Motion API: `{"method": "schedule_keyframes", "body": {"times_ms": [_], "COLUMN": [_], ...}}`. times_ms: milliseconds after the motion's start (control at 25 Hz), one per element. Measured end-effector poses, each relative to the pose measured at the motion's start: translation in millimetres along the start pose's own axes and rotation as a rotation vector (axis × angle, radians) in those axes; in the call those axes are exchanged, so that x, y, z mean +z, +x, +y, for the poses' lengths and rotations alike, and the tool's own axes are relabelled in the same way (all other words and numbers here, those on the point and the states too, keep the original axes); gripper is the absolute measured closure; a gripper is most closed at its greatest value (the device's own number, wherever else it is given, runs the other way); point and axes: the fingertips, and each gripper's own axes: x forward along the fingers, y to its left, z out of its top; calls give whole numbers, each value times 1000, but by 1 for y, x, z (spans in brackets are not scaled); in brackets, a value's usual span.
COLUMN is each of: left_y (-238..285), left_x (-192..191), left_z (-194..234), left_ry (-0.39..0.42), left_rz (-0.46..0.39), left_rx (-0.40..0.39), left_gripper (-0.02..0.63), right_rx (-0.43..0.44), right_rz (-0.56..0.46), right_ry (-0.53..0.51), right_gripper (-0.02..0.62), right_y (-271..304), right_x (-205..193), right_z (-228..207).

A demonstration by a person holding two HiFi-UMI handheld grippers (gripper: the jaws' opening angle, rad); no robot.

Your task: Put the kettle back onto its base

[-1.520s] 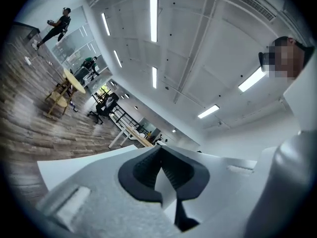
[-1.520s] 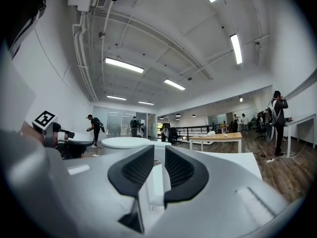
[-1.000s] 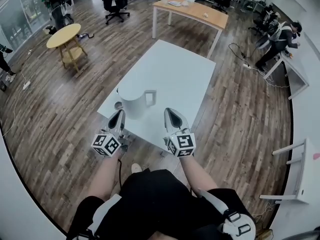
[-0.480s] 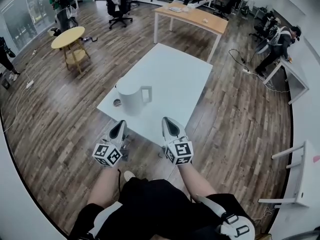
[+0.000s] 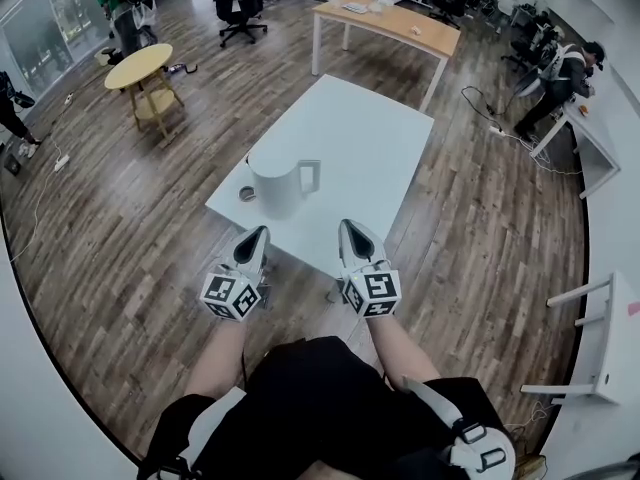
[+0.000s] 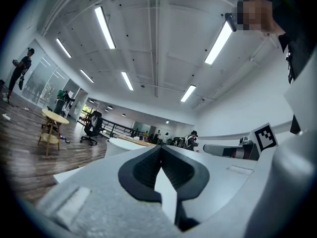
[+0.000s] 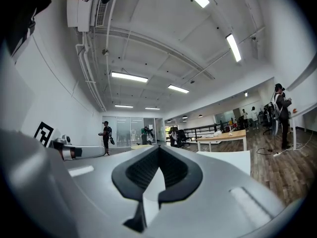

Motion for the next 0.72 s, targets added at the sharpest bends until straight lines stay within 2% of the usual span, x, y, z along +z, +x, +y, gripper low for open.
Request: {"method": "schedule_keyframes", "body": {"times_ms": [360, 720], "left_y": [-17, -27], "left_x": [6, 11], "left_z": [19, 25], "left_ry": [-26, -25], "left_rz": [-3, 9], "left_rx": [-25, -47], "left_gripper": [607, 607], "right_rx": [18, -4], "right_rz": [-1, 4], "right_ry": [-20, -33], "right_gripper": [592, 592], "right_y": [15, 8], "right_x": [-1, 0], "right_z": [32, 43]}}
